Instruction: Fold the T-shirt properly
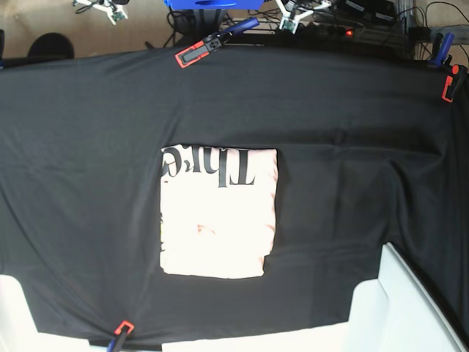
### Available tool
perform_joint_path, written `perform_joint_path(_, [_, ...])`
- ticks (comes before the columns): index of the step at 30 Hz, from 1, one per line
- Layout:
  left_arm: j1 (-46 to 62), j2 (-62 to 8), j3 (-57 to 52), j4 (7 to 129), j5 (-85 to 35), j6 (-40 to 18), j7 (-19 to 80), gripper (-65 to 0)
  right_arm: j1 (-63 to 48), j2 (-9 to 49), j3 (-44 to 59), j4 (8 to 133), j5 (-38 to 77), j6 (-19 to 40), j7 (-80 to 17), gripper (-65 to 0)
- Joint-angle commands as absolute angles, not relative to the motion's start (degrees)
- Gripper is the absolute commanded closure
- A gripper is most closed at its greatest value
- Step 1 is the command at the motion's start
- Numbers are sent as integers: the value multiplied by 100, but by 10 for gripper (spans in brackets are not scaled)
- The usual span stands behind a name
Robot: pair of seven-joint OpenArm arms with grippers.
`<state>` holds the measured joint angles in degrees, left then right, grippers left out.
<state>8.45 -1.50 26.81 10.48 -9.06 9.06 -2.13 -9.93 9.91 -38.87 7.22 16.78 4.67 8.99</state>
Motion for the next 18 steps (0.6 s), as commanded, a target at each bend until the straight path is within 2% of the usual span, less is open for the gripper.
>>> perform_joint_path(1, [831,-207,2677,1130,-998,1007,-233,0,-1015,1042,-3864,708,1684,462,927,0])
perform_joint_path(2, [831,-224,2677,1147,-1130,1156,-215,0,-1015,1042,-3864,708,1684,462,927,0])
perform_joint_path(6, [822,-242,2721,1165,-1736,2352,-233,0,-954,1042,-3864,673,1684,462,901,0])
perform_joint_path(8, [822,-215,2730,1165,-1789,2677,-233,0,-954,1042,-3864,673,1684,462,901,-1])
perform_joint_path(18, [822,-163,2730,1147,-1789,2703,-198,0,-954,1024,-3855,664,1692,453,901,-1])
